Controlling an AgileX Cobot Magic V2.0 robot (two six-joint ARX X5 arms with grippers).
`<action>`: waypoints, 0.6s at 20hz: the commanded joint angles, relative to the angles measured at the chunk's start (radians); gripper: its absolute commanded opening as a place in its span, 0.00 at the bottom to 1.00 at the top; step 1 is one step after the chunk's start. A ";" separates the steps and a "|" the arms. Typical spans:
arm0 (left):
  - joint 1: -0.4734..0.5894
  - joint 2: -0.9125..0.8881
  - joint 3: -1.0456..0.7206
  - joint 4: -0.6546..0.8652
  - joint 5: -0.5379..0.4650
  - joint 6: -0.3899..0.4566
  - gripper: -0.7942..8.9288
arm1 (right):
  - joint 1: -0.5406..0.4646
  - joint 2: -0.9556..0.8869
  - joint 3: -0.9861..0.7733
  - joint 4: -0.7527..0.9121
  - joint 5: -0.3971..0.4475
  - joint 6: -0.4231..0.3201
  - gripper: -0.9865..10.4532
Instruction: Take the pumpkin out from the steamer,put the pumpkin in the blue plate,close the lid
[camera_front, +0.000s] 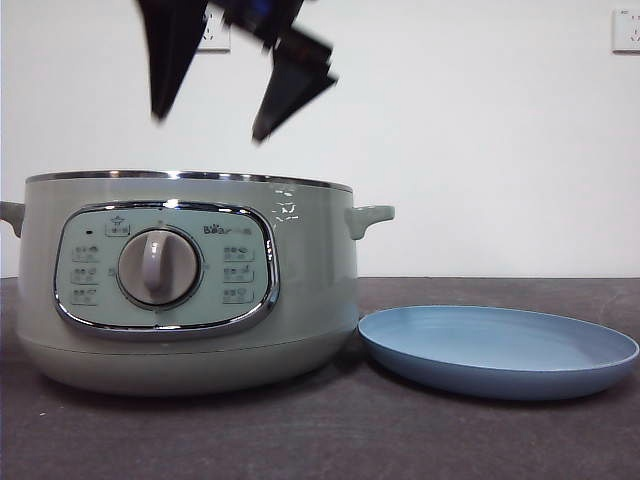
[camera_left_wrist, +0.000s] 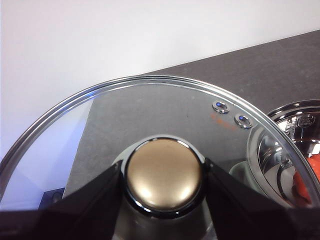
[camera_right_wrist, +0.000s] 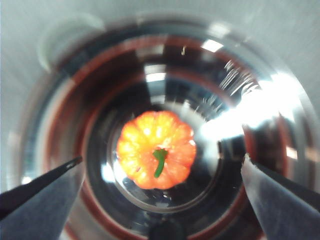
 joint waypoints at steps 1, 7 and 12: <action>0.001 -0.010 0.005 0.039 -0.010 0.008 0.07 | 0.012 0.063 0.001 0.013 0.005 -0.027 0.61; 0.001 -0.010 0.005 0.036 -0.010 0.008 0.07 | 0.011 0.194 0.001 0.060 -0.006 -0.045 0.61; 0.001 -0.010 0.005 0.036 -0.010 0.008 0.07 | 0.012 0.218 0.001 0.085 0.001 -0.048 0.18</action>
